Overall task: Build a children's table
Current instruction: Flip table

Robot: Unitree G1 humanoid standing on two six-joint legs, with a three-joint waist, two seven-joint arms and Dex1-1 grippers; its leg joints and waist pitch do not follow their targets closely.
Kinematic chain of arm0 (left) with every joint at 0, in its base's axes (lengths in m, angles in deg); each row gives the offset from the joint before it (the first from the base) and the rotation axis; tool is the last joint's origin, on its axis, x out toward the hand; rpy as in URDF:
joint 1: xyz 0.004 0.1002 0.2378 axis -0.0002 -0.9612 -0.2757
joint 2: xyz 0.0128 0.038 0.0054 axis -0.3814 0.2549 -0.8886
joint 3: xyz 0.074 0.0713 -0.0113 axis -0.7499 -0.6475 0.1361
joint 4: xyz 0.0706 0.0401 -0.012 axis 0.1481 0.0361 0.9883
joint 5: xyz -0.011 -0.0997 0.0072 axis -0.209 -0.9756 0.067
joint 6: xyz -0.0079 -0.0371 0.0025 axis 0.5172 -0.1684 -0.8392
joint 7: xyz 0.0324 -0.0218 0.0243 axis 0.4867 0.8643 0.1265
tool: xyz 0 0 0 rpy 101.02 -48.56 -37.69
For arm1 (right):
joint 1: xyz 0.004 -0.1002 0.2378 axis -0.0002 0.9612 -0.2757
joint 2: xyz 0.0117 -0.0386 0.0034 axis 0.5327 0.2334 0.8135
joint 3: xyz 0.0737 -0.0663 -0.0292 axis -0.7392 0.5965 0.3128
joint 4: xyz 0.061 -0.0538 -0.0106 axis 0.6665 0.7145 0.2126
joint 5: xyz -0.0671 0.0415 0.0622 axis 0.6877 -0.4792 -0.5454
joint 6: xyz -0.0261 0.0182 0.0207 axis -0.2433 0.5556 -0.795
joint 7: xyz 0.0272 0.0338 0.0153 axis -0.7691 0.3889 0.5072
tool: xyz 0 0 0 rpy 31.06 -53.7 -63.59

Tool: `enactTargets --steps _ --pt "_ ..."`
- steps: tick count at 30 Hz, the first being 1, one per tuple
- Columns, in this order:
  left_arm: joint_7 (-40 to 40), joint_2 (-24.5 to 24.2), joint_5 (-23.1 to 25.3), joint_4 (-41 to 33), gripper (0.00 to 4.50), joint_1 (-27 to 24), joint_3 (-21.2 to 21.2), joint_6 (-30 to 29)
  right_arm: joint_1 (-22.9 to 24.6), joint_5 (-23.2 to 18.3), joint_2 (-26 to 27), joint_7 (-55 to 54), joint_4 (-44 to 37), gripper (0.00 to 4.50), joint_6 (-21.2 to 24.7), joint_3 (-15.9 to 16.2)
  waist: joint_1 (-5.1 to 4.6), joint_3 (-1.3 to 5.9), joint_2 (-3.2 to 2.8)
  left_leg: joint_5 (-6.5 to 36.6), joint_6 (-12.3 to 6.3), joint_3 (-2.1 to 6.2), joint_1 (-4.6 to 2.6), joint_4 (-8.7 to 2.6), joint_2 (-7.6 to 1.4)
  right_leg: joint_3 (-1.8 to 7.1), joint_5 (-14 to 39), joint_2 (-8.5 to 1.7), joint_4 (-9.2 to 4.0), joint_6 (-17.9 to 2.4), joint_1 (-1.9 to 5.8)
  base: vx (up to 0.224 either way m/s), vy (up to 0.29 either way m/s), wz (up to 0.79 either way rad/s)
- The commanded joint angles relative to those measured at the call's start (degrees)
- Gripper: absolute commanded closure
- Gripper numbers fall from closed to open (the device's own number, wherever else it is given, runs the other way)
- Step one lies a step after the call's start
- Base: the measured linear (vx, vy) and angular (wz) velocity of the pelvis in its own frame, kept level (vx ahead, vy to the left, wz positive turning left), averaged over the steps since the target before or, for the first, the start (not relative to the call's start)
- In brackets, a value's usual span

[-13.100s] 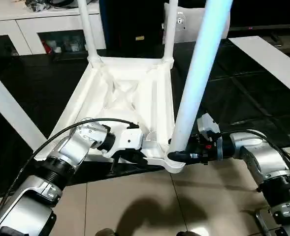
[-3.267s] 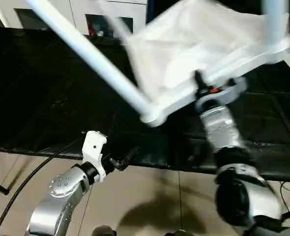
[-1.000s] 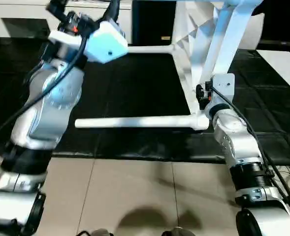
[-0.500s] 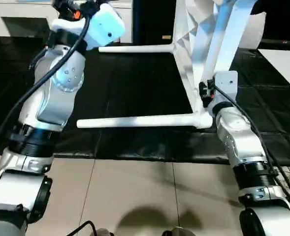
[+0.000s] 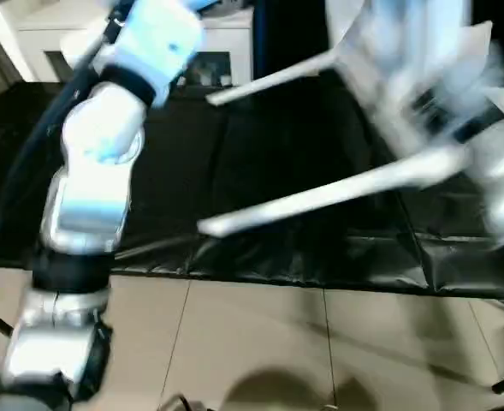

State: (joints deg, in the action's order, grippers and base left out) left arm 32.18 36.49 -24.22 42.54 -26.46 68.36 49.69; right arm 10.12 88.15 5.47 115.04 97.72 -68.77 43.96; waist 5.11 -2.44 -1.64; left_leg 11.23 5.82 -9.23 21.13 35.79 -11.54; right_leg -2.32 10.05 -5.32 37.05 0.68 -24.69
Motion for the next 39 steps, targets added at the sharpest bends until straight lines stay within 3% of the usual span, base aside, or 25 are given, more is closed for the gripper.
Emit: enactTargets --steps 1,2,5,8,10,11,12,14,15,16,17,19,23,25,26,27,30,31,32,34,35,36,37,38,39 --pt "1.78 4.03 -7.42 2.1 2.17 -2.92 1.01 -8.16 -2.52 -2.07 0.19 9.68 -0.81 1.92 -4.82 3.97 -0.68 3.18 2.86 12.25 -4.37 -1.27 0.39 -2.77 0.94 0.38 26.89 -0.4 -6.27 -5.74 2.83 0.0 0.0 0.0" --pt "1.8 4.32 -7.59 1.73 2.17 -3.04 1.34 -8.84 -2.99 -2.36 0.04 10.15 -0.46 1.8 -4.99 3.87 -1.13 2.97 2.98 13.27 -4.28 -1.17 0.64 -2.71 1.19 0.06 30.07 -0.34 -6.63 -4.63 2.69 0.0 0.0 0.0" --pt "0.83 6.46 -8.37 -1.98 2.17 -4.93 3.19 -15.03 -8.6 -1.55 -0.8 12.71 5.09 1.49 -12.05 3.75 -1.73 3.05 2.94 16.37 -3.92 -1.09 0.12 -2.16 1.2 -0.47 33.9 -0.27 -7.16 -3.21 1.72 0.0 0.0 0.0" --pt "0.28 6.8 -8.29 -3.02 2.17 -6.01 3.18 -16.28 -10.18 -2.42 0.36 11.74 6.15 1.28 -14.67 2.51 -2.65 2.78 2.91 18.79 -4.11 -0.84 0.6 -2.2 1.41 -1.17 35.98 0.13 -7.57 -1.39 1.46 0.0 0.0 0.0" --pt "-0.92 7.85 -7.25 -4.69 2.18 -8.2 3.63 -18.21 -13.66 -5.37 3.53 7.24 7.8 1.15 -17.8 -1.73 -2.95 2.83 2.58 20.25 -3.64 -0.69 0.28 -2.08 1.4 -1.38 37.36 0.09 -7.81 -0.56 1.11 0.0 0.0 0.0" --pt "-1.12 8.07 -6.9 -5.15 2.21 -8.89 3.62 -18.54 -14.51 -6.47 4.4 5.73 7.98 0.98 -19.68 -3.29 -3.51 2.92 2.41 22.64 -3.43 -0.39 0.05 -2.04 1.32 -2.12 38.67 -0.03 -8.36 0.43 0.9 0.0 0.0 0.0" --pt "-1.12 8.14 -6.7 -5.56 2.22 -9.68 3.45 -18.44 -15.25 -8.6 5.4 5.05 7.68 0.88 -21.2 -5.43 -3.72 3.06 1.94 23.75 -3.93 -0.19 -0.5 -2.18 1.02 -2.36 37.14 -0.08 -8.65 -0.35 0.7 0.0 0.0 0.0" --pt "-1.04 8.21 -6.59 -5.93 2.24 -10.14 3.39 -18.58 -15.78 -9.96 6.04 4.91 7.66 0.71 -22.28 -6.88 -4.0 3.0 1.68 24.54 -4.39 0.01 -0.33 -2.73 0.65 -2.57 34.81 -0.16 -8.7 -1.51 1.12 0.0 0.0 0.0" --pt "-0.19 7.39 -5.31 -6.6 2.26 -12.5 1.88 -17.81 -17.89 -15.96 7.67 5.17 7.06 0.63 -24.16 -12.42 -4.15 2.58 1.18 27.58 -4.34 0.33 -0.54 -3.49 0.16 -2.74 32.94 -0.17 -8.95 -2.79 1.4 0.0 0.0 0.0" --pt "-0.19 7.39 -5.31 -6.6 2.3 -12.5 1.88 -17.81 -17.89 -15.96 7.67 5.17 7.06 0.54 -24.16 -12.42 -4.15 2.58 1.18 27.58 -4.34 0.33 -0.54 -3.49 0.16 -2.74 32.94 -0.17 -8.95 -2.79 1.4 0.0 0.0 0.0" --pt "0.47 6.43 -4.43 -7.18 2.34 -14.48 0.34 -17.28 -19.32 -20.52 8.4 7.03 7.09 0.44 -25.25 -15.76 -4.34 2.84 0.63 29.88 -3.93 0.76 -1.02 -3.84 -0.05 -2.86 32.36 -0.57 -9.01 -3.35 1.71 0.0 0.0 0.0" --pt "0.6 6.02 -4.29 -7.42 2.48 -15.11 -0.15 -17.16 -19.53 -21.86 8.58 7.98 6.94 0.27 -25.39 -16.46 -4.08 3.28 0.54 28.55 -3.86 0.83 -0.65 -4.42 -0.44 -2.29 26.61 -0.76 -8.56 -5.48 2.32 0.0 0.0 0.0" --pt "0.89 4.59 -3.83 -7.23 2.76 -19.49 -2.11 -12.38 -11.5 -26.99 9.94 11.3 -2.31 0.01 -17.91 -16.26 -3.17 3.74 0.46 19.71 -4.04 0.48 0.58 -5.0 -0.79 -1.01 13.96 -0.99 -6.84 -9.96 3.24 0.0 0.0 0.0" --pt "0.59 4.77 -3.78 -7.18 2.91 -20.61 -1.97 -11.66 -8.67 -28.1 10.47 11.21 -5.28 0.0 -16.82 -16.04 -2.9 3.53 0.57 22.17 -3.61 0.0 -0.46 -4.86 -0.76 -0.72 15.73 -0.91 -7.43 -9.82 2.41 0.025 0.002 0.06" --pt "0.16 5.08 -4.05 -7.04 2.91 -22.75 -1.4 -10.63 -0.04 -29.77 13.09 7.81 -12.69 0.0 -14.74 -15.98 -2.86 3.58 0.03 20.94 -3.38 0.12 -0.11 -4.99 -0.61 -0.52 14.96 -0.97 -7.2 -9.75 2.75 0.051 0.004 0.12" --pt "0.16 5.08 -4.05 -7.04 2.93 -22.75 -1.4 -10.63 -0.04 -29.77 13.09 7.81 -12.69 0.0 -14.74 -15.98 -2.32 3.72 0.16 19.03 -3.1 -0.18 -0.42 -5.1 -0.79 -0.27 13.32 -1.09 -7.41 -8.75 2.75 0.082 -0.011 0.12" --pt "-0.62 5.15 -4.28 -7.06 2.97 -24.01 -0.62 -10.95 7.23 -29.93 15.13 5.72 -17.76 0.0 -13.86 -15.61 -2.72 3.87 0.92 20.03 -2.06 -0.04 -0.4 -5.45 -0.53 -0.31 14.43 -0.86 -7.3 -7.71 3.34 0.099 -0.032 0.05" --pt "-0.64 5.06 -4.26 -7.02 2.97 -24.07 -0.59 -10.93 7.76 -29.98 15.3 5.65 -18.21 0.0 -13.91 -15.53 -2.47 3.88 0.09 19.52 -1.62 0.24 -0.37 -5.63 -0.51 -0.25 14.09 -1.01 -7.2 -7.49 3.5 0.078 -0.038 0.05" --pt "-0.67 3.75 -4.06 -6.28 2.97 -24.79 0.05 -10.51 14.12 -30.1 17.49 4.55 -23.98 0.0 -14.99 -14.37 -2.23 4.03 -1.19 19.87 -0.7 0.35 -0.94 -5.82 -0.7 -0.17 11.85 -0.91 -7.33 -7.36 3.23 0.078 -0.038 0.05" --pt "-0.58 3.13 -4.2 -5.89 2.97 -24.86 0.31 -10.3 15.97 -29.78 18.0 4.56 -26.02 0.0 -15.79 -13.92 -2.87 3.47 -0.17 27.32 0.52 0.63 -1.47 -6.32 -0.52 -0.54 18.84 -0.65 -8.2 -5.96 3.36 0.031 -0.018 0.03" --pt "-0.1 2.32 -4.37 -5.38 2.97 -24.53 0.43 -9.85 16.21 -29.07 18.08 4.48 -27.33 0.0 -16.67 -13.68 -3.53 3.12 -0.88 32.01 1.21 1.08 -1.93 -6.76 -0.49 -0.9 22.65 -0.54 -8.76 -5.03 3.44 0.0 0.0 0.0" --pt "0.17 1.77 -4.52 -4.99 2.97 -24.21 0.42 -9.4 15.82 -28.22 17.77 4.61 -28.08 0.0 -16.71 -13.91 -4.24 3.07 -0.39 34.62 0.59 1.27 -2.46 -6.77 -0.21 -1.3 26.18 -0.43 -9.21 -4.18 3.34 0.0 0.0 0.0" --pt "0.71 1.03 -4.61 -4.6 2.97 -23.54 0.25 -8.57 14.35 -25.06 16.29 4.67 -27.18 0.0 -17.81 -13.92 -4.35 2.92 -1.4 35.6 0.82 1.55 -2.69 -6.44 -0.03 -1.35 27.87 -0.56 -9.13 -3.81 3.13 0.0 0.0 0.0" --pt "0.71 1.03 -4.61 -4.6 2.97 -23.54 0.25 -8.57 14.35 -25.06 16.29 4.67 -27.18 0.0 -17.81 -13.92 -5.46 2.89 -0.6 35.5 0.33 1.73 -2.04 -6.44 0.49 -2.15 32.18 -0.43 -9.44 -2.27 3.77 0.0 0.0 0.0" --pt "1.09 0.57 -4.64 -4.31 2.99 -23.19 0.17 -7.72 13.72 -22.87 15.19 4.17 -27.4 0.0 -17.77 -13.88 -5.88 3.17 -0.44 34.49 0.13 1.75 -1.65 -6.33 0.58 -2.14 33.11 -0.56 -9.52 -1.73 4.26 0.0 0.0 0.0"
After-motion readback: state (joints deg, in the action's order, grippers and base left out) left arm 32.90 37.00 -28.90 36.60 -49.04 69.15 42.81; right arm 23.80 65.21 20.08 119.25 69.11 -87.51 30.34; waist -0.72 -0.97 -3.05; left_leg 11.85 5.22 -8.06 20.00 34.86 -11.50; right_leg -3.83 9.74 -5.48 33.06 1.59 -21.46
